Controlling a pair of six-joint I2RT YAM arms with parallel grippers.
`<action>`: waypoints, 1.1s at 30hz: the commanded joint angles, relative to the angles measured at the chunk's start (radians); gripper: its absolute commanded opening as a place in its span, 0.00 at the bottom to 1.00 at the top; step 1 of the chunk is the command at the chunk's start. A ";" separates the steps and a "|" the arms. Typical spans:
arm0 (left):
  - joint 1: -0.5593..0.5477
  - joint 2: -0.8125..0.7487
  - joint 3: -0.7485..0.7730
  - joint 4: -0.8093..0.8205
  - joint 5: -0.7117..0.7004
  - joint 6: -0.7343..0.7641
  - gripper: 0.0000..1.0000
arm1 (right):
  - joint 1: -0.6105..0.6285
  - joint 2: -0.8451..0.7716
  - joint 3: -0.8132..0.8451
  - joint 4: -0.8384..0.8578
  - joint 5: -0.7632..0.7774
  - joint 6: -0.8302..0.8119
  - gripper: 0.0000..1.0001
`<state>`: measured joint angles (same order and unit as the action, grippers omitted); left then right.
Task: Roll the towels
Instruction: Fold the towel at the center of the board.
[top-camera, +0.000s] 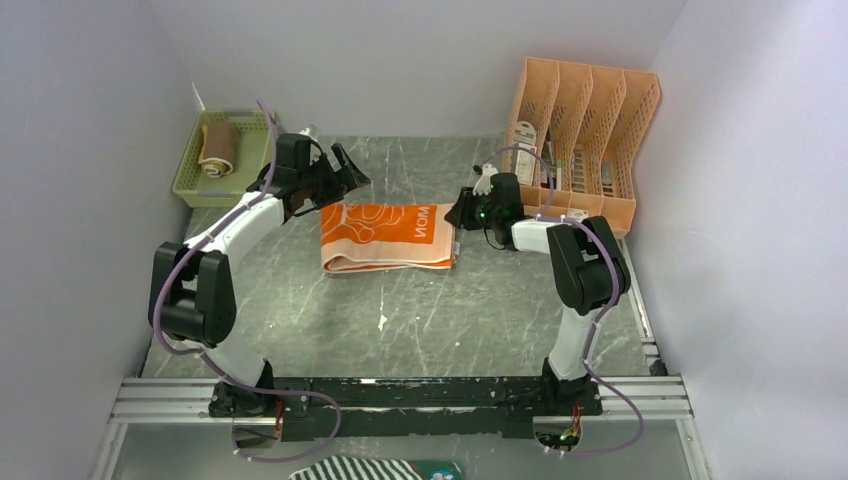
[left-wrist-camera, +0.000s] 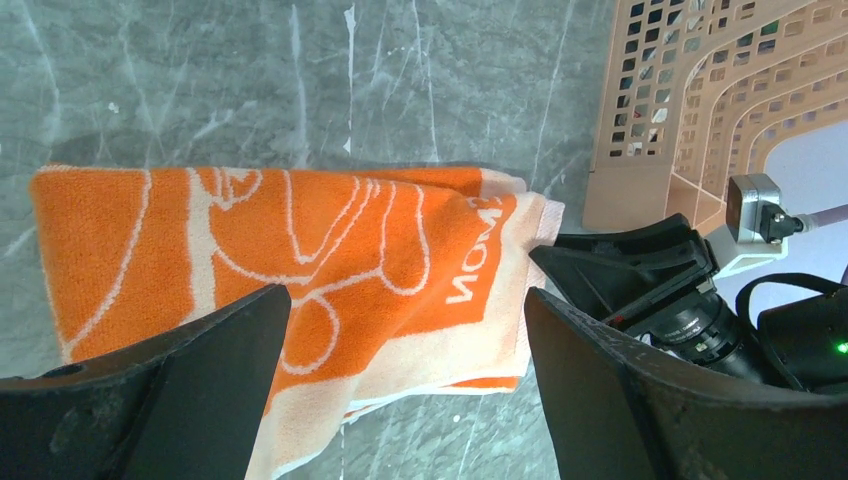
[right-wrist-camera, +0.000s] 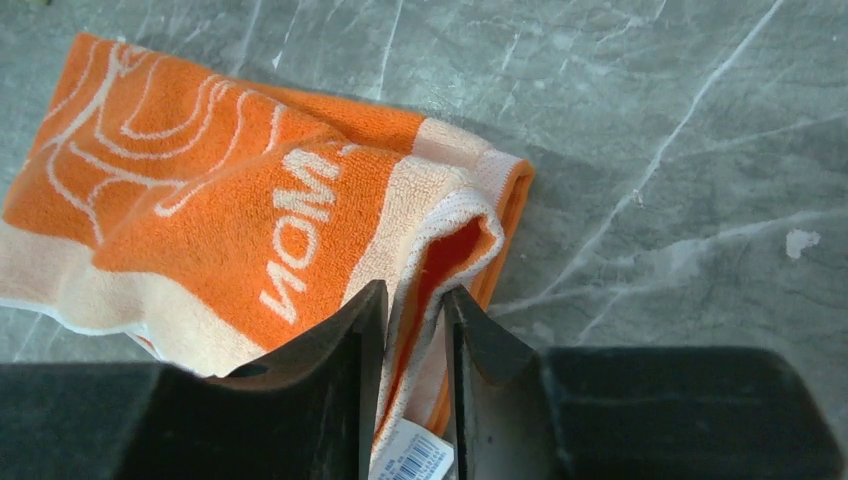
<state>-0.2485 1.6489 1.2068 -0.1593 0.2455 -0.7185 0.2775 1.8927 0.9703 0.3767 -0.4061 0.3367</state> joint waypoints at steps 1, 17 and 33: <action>0.036 -0.055 -0.025 0.004 0.054 0.030 0.99 | 0.010 0.023 0.024 0.022 -0.030 -0.001 0.23; 0.398 -0.317 -0.143 -0.149 0.160 0.104 0.99 | 0.298 0.050 0.400 -0.208 -0.004 0.107 0.00; 0.847 -0.545 -0.211 -0.316 0.326 0.187 0.99 | 0.620 0.522 1.186 -0.175 -0.229 0.272 0.00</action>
<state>0.5655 1.1328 0.9916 -0.4248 0.5331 -0.5568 0.8845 2.3856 2.0113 0.1574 -0.5411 0.5480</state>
